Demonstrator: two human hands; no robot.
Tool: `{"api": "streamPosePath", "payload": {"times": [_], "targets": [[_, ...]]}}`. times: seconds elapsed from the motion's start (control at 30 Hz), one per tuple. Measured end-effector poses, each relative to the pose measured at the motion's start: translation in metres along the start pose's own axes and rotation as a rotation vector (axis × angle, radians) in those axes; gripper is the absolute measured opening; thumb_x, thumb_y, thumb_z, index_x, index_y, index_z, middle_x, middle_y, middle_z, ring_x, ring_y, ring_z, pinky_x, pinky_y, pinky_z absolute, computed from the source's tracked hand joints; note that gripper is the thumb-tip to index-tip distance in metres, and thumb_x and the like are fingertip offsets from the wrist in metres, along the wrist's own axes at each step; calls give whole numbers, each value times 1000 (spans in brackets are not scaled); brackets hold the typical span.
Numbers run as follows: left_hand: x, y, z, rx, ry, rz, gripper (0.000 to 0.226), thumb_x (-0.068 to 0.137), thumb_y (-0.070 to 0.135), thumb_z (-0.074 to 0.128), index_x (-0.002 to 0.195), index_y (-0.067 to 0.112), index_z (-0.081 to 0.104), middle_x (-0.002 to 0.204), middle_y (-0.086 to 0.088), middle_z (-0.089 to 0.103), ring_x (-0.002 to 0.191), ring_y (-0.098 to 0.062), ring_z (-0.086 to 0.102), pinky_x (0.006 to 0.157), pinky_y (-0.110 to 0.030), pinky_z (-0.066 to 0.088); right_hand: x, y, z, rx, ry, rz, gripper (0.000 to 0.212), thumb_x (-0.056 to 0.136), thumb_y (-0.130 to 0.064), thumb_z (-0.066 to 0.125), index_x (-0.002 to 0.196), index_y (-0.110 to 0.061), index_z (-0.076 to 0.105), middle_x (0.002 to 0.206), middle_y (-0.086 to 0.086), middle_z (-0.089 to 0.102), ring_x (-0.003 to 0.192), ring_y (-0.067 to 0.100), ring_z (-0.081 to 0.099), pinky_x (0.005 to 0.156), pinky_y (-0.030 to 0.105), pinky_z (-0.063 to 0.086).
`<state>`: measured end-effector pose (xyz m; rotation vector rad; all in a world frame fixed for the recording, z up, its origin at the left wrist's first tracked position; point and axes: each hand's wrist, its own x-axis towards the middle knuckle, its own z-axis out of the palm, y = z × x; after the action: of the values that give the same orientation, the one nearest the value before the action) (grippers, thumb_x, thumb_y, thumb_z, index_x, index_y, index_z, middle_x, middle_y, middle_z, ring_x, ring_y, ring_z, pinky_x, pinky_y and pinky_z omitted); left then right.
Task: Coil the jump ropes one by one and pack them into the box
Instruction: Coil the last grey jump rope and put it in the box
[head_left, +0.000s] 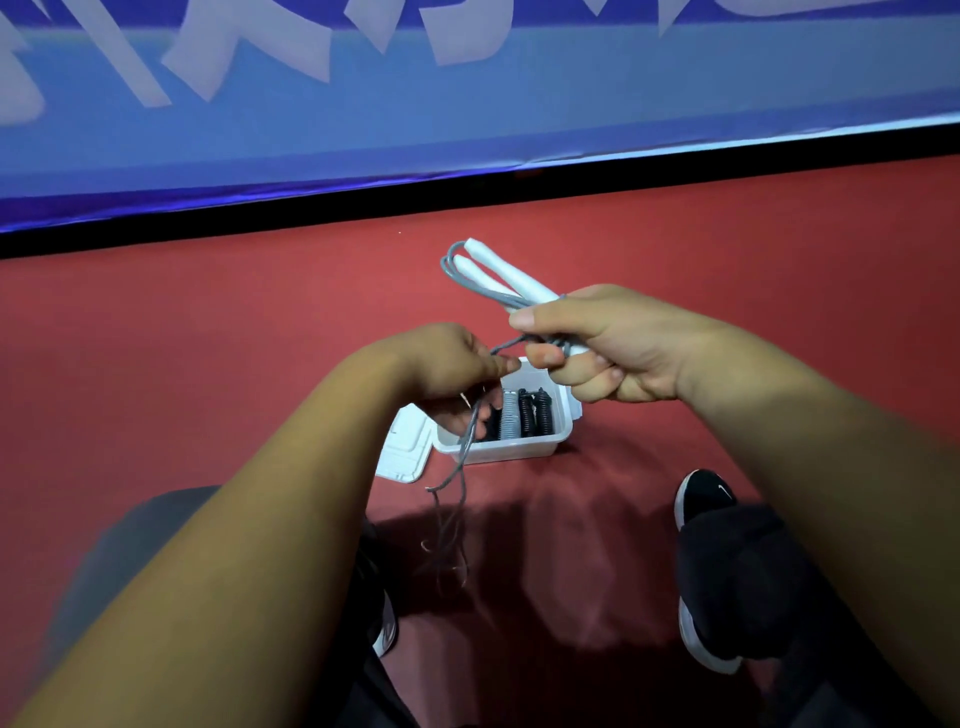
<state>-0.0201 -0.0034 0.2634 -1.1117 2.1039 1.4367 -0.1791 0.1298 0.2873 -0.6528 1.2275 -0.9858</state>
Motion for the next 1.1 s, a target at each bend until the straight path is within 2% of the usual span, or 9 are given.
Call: {"api": "streamPosePath", "payload": {"times": [0.2,0.27,0.4,0.53,0.67,0.8,0.93,1.0,1.1], "targets": [[5,-3,-9,-174,104,256,24,102,13,54,112,2,72,95,-14,70,78,-25,67,73,-37,60,-19,-2,-4,-146,-218,94,26,87,-23,66,62,-20,64,66,0,46,43,4,16,45,21,7],[3,-2,-12,-219,128,304,16,100,11,62,106,2,75,94,-15,73,80,-28,67,75,-39,59,-21,0,-5,-163,-284,138,7,86,-20,68,81,-16,72,66,1,47,44,6,16,45,19,8],[-4,4,-16,-355,148,346,14,93,0,71,106,-6,73,87,-5,79,75,-18,71,73,-27,60,-15,11,-6,-171,-359,209,35,98,-6,60,132,-13,59,68,6,46,42,7,20,42,18,11],[-3,13,-13,-383,218,361,19,88,12,81,99,-3,78,87,-18,75,81,-25,68,79,-33,62,-9,18,-2,-240,-403,281,26,99,-8,61,111,-29,71,71,4,45,41,6,23,41,18,10],[-4,16,-10,-361,302,438,13,83,3,84,93,-1,78,87,-19,74,80,-24,71,88,-42,64,0,25,-1,-381,-288,329,2,101,-8,60,99,-8,59,74,4,57,42,7,24,41,17,11],[-5,17,-10,-223,361,546,12,82,6,87,92,5,81,91,-16,78,83,-20,75,89,-38,64,9,33,-1,-436,-165,311,4,98,-5,63,95,-7,61,82,10,65,42,9,26,39,14,20],[-8,16,-13,72,412,681,12,90,15,81,102,18,83,97,8,78,94,-4,72,88,-21,54,18,37,-6,-440,-84,278,12,96,-4,64,104,-11,59,83,12,65,44,11,30,40,15,23],[-11,17,-13,233,416,714,12,95,20,76,105,23,82,100,13,78,98,-3,71,90,-24,52,21,38,-10,-483,-61,272,18,94,-4,64,110,-11,60,82,11,67,47,12,32,44,17,25],[-18,17,-13,410,424,698,13,97,22,71,103,27,81,88,12,77,82,-3,69,80,-25,52,24,41,-16,-552,2,283,35,93,-5,65,127,-6,55,85,10,75,47,12,34,44,19,29]]}}
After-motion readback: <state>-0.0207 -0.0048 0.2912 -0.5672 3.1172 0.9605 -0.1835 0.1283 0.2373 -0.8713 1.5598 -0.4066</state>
